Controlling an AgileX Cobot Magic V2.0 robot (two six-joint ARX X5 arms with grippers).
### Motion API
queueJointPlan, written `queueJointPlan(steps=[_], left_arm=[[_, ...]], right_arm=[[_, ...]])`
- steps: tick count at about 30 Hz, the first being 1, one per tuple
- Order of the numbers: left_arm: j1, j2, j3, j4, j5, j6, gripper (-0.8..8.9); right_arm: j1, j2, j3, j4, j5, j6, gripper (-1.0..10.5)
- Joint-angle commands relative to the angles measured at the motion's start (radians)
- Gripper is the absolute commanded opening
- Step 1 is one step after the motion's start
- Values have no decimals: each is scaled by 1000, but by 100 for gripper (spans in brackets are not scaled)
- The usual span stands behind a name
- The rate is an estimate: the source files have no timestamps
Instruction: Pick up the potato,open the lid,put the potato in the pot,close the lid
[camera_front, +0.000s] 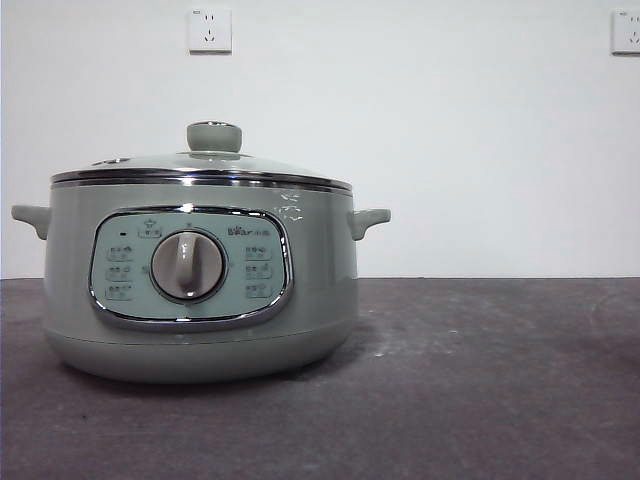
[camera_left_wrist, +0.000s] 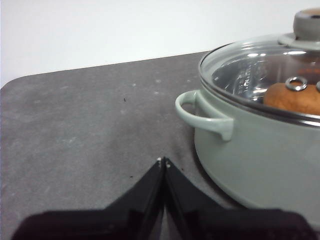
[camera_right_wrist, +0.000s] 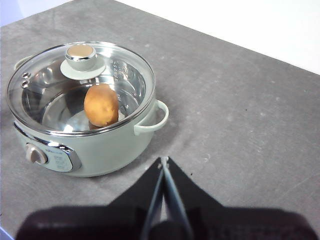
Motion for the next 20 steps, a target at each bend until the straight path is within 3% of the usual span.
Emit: queueJointPlan(steps=[1,20], left_arm=[[4,-22,-36,11,0,11,-3],[4,-39,-84,27,-2,3,-3]], right_arm=[[0,-2,-4,5,3,12,1],[0,-2,-4,-17,3,12,1]])
